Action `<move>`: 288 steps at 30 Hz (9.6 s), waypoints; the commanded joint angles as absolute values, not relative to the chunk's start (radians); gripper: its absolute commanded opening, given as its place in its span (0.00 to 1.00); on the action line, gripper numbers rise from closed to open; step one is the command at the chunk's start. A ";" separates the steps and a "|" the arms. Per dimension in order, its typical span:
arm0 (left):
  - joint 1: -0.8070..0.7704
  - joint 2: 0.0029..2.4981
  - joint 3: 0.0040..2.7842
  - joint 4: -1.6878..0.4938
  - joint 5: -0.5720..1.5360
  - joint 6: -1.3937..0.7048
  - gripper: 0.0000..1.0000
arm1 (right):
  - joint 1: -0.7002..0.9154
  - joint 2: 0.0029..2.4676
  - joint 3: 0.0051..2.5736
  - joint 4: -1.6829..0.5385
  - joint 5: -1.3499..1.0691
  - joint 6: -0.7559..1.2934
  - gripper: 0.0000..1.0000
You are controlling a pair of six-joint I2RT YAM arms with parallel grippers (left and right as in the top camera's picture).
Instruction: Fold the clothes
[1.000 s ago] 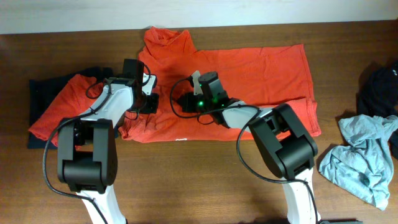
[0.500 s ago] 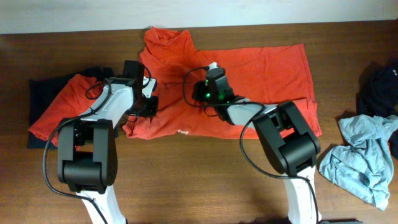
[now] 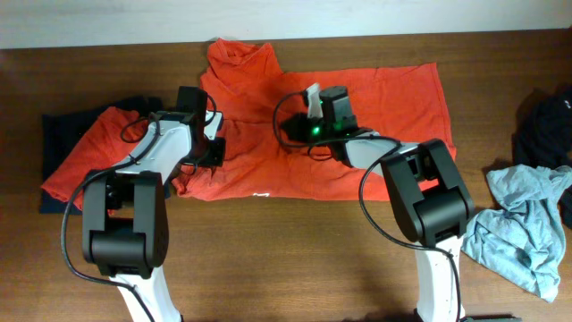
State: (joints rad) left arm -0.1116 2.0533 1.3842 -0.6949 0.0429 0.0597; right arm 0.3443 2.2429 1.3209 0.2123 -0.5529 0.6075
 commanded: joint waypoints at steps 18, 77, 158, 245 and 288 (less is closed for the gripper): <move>-0.020 1.798 1.426 -0.736 0.031 0.065 0.28 | 0.024 1.594 1.341 -0.733 -0.223 0.288 0.13; -0.085 1.889 1.400 -0.679 0.041 0.102 0.13 | -0.281 1.661 1.100 -0.817 -0.087 0.324 0.04; -0.011 1.703 1.127 -0.730 -0.118 0.038 0.00 | -0.118 1.946 1.007 -0.675 -0.247 0.241 0.04; -0.017 1.753 0.950 -0.507 0.129 0.151 0.01 | -0.118 1.946 1.007 -0.673 -0.247 0.241 0.04; 0.070 1.520 1.022 -0.530 0.169 0.066 0.45 | -0.118 1.784 1.010 -0.672 -0.262 0.146 0.10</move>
State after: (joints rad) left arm 0.0803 1.5295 1.0084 -0.5224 0.0959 0.0292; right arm -0.1234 1.8366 1.0363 -0.6861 -0.3328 0.1825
